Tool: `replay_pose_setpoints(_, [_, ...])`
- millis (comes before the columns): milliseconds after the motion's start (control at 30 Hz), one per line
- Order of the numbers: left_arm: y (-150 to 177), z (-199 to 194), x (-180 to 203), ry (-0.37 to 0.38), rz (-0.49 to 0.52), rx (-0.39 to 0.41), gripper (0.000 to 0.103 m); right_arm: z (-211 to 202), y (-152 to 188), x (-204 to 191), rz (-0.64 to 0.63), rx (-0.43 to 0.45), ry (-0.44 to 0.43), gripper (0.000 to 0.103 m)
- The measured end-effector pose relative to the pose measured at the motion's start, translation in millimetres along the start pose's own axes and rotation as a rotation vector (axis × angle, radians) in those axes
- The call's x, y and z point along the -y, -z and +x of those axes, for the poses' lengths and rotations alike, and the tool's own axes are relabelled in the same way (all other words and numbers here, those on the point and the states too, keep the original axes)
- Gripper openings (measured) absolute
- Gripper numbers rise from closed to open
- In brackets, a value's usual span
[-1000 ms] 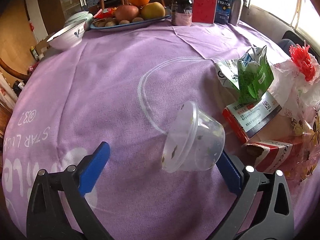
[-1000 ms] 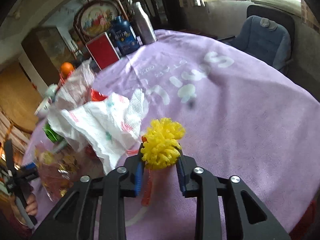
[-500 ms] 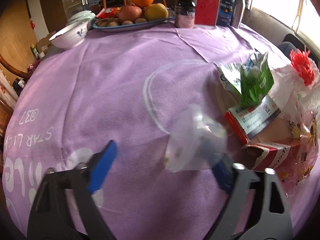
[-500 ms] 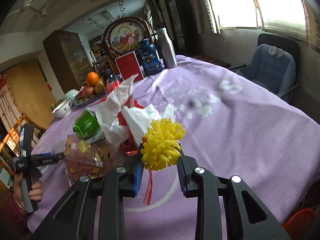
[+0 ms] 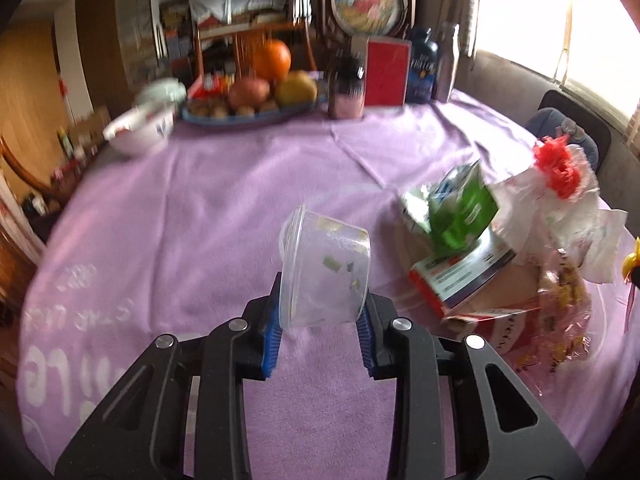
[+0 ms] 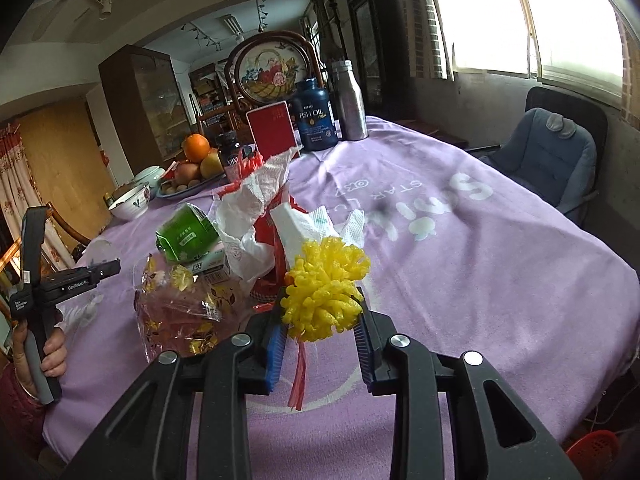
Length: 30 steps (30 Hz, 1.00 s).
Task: Collect trash
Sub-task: 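Carry cup and pom-pom to the red wastebasket and open both tools over it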
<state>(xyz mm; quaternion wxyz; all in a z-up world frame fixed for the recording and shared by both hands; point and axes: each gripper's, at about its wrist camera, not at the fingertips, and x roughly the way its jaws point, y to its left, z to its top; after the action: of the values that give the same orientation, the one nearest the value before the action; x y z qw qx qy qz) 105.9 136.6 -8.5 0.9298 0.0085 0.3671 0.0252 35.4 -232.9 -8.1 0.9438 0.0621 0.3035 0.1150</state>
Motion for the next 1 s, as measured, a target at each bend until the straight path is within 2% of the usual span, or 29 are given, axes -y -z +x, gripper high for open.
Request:
replay_pose_setpoints(200, [4.7,-30.8,21.5,-0.006,0.057,0.090,0.033,-21.0,1.6,3.4,0.006,0.034,-0.002,0.031])
replay_pose_setpoints(300, [10.7,-44.0,32.4,0.053,0.041,0.101,0.033,-30.4,4.1,8.3,0.014,0.048,0.000,0.031])
replay_pose_setpoints(467, [19.7,-56.7,64.4,0.109,0.058,0.100,0.033,-46.5,8.9,22.0,0.031,0.067,0.007,0.031])
replay_pose_setpoints(567, [21.3,-65.0,89.2,0.166,0.077,0.100,0.033,-59.3,12.5,31.5,0.042,0.086,0.013,0.031])
replay_pose_setpoints(700, [26.2,-76.6,128.2,0.196,0.140,0.127,0.033,-77.7,19.2,45.3,0.058,0.111,0.028,0.031])
replay_pose_setpoints(1000, [40.4,-93.9,214.7,0.308,0.258,0.143,0.033,-125.5,42.7,94.7,0.113,0.158,0.109,0.031])
